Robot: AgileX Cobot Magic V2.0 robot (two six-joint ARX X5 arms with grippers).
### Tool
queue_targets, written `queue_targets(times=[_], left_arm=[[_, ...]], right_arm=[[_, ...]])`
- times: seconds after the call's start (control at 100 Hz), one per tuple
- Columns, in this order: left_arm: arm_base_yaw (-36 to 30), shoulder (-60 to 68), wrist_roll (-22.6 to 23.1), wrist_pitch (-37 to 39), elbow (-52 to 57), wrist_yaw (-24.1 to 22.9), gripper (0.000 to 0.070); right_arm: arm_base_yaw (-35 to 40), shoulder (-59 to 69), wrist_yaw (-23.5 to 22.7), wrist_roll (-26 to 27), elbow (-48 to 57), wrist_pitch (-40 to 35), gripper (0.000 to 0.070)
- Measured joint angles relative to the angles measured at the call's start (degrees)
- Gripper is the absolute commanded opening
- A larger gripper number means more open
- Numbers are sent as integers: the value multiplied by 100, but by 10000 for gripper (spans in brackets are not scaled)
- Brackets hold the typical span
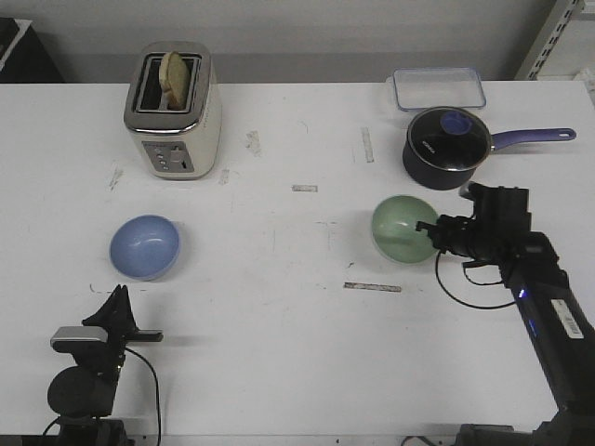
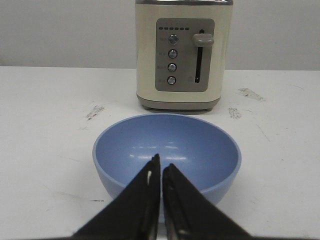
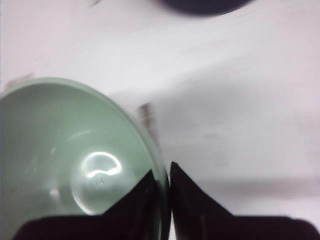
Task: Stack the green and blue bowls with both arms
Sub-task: 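Slide the green bowl with the right gripper toward the table center, then release the green bowl and retract the right gripper to rest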
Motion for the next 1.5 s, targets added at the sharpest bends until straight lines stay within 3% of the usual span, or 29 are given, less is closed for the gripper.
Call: queue_targets(times=[0.26,0.47,0.7,0.96,1.11,1.24,1.4,1.5], left_arm=[[0,0,0,0,0,0,1],[0,0,0,0,0,0,1],[0,0,0,0,0,0,1],[0,0,0,0,0,0,1],[0,0,0,-2,0,0,1],[0,0,0,0,0,0,1],[0,0,0,-2,0,0,1],[0,0,0,0,0,0,1]], right_arm=[[1869,2,1169,992,0,188,9],[2953,289,1414,1803,0,682,9],[3318,734,1696,2271,0,872,9],[3322,835,1731,2334,0,831,22],[3322,835,1729,2334,0,778,154],[3322,835,1731,2334,0,776,196],[3322,833,1733,2334,0,776,447],[3322,802,1797,2334,0,769,495]])
